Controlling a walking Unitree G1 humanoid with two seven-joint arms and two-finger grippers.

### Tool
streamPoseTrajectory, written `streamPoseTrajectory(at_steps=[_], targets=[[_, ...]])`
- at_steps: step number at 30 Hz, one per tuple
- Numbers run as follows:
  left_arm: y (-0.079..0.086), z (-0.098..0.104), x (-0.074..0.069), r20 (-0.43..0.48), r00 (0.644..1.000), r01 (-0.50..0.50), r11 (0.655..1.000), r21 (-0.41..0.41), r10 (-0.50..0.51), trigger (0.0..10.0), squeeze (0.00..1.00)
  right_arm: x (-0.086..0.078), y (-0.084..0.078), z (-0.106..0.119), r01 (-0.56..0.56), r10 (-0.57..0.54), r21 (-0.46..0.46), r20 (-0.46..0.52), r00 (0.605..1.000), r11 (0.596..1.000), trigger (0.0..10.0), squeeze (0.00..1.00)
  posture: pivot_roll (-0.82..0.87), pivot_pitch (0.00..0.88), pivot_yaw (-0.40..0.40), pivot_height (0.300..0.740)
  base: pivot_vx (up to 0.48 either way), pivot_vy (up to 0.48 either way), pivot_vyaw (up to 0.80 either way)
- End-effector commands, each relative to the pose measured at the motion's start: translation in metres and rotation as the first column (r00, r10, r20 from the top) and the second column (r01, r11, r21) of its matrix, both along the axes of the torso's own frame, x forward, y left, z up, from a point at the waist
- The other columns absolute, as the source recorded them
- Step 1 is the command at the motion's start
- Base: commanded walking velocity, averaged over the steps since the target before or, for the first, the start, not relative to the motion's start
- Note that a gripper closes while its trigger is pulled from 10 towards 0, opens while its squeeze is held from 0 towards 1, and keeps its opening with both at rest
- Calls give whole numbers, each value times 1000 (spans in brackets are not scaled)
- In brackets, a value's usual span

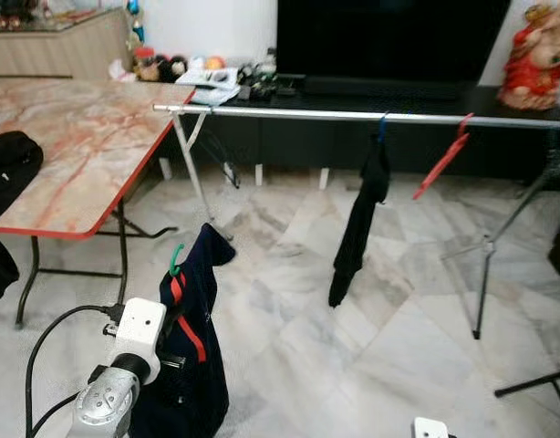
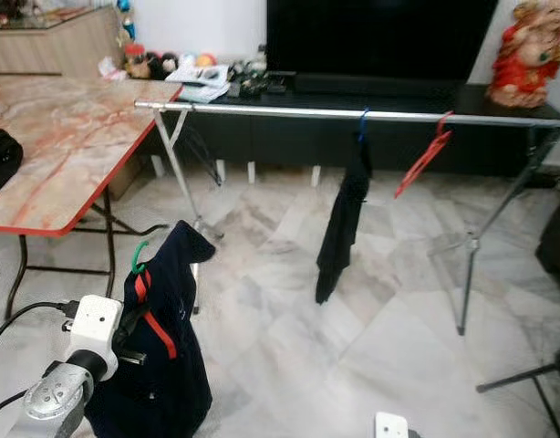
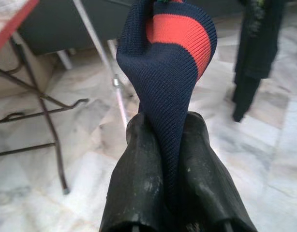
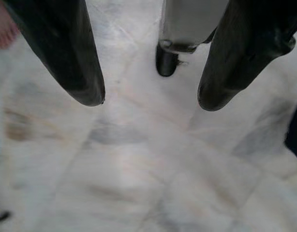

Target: Hang hanger

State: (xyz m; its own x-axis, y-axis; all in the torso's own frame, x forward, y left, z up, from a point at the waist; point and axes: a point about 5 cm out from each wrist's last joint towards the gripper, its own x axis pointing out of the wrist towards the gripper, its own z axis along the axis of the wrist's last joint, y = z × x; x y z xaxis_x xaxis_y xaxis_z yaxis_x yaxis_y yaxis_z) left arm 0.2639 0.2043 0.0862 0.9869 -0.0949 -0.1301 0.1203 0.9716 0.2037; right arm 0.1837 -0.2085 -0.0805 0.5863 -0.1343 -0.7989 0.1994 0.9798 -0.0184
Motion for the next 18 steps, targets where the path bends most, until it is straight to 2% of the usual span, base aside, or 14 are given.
streamPoseTrajectory(at_steps=[1,9,15,16,18], targets=[[0,6,0,15,1000,10,1000,-3,-10,10000,0,-1,5,-1,12,-12,20,9,1000,1000,10000,0,68,29,-12,740,0,0,0],[-14,15,6,14,996,94,995,-23,-94,10000,0,3,6,2,-16,14,31,70,997,999,10000,0,75,25,-12,740,0,0,0],[-33,29,16,15,976,216,976,-25,-215,10000,0,9,9,8,-57,45,63,176,983,996,10000,0,71,23,-3,740,0,0,0],[-42,34,21,15,964,266,963,-36,-265,10000,0,13,12,12,-91,69,85,233,970,992,10000,0,67,22,-2,740,0,0,0],[-49,37,24,8,954,300,953,-31,-300,10000,0,15,14,14,-126,92,112,270,958,986,10000,0,64,20,1,740,0,0,0]])
